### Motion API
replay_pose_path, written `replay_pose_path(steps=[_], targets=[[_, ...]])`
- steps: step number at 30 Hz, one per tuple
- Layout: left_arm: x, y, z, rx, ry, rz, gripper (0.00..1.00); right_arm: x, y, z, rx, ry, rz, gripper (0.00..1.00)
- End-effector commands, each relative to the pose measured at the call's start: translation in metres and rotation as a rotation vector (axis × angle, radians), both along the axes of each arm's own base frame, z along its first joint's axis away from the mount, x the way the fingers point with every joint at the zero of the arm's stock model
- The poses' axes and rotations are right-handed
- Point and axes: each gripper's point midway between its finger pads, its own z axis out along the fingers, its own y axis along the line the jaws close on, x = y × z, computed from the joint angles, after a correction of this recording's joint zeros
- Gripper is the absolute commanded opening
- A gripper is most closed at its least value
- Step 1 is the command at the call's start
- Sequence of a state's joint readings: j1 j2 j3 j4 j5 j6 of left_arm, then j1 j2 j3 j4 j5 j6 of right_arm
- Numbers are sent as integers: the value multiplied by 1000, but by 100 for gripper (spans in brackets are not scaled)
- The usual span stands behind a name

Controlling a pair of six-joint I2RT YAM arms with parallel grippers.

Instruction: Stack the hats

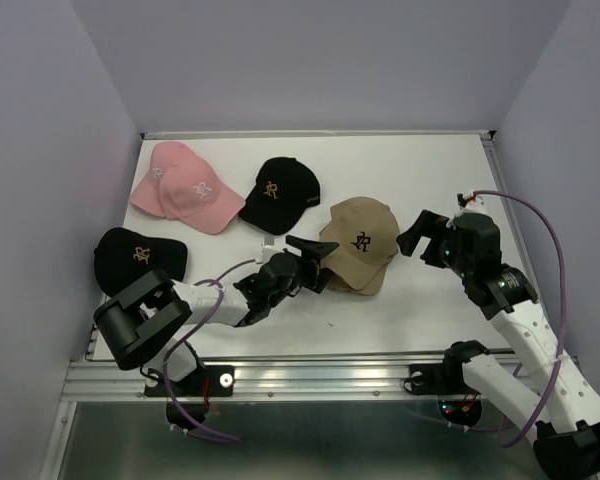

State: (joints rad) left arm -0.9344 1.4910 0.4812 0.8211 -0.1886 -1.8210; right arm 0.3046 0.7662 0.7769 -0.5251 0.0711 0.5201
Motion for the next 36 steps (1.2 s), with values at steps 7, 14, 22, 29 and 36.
replay_pose_path(steps=[7,14,22,29,36], targets=[[-7,30,2,163,10,73,99,-3,-4,16,14,-42,-24,100],[-14,66,-16,402,63,120,99,-2,0,19,-33,-60,44,100],[-13,108,-6,550,67,234,99,47,26,17,-49,-32,121,100],[-11,147,17,674,30,332,99,94,24,-6,-223,69,87,100],[-8,167,27,785,22,369,99,105,53,-35,-295,120,158,100]])
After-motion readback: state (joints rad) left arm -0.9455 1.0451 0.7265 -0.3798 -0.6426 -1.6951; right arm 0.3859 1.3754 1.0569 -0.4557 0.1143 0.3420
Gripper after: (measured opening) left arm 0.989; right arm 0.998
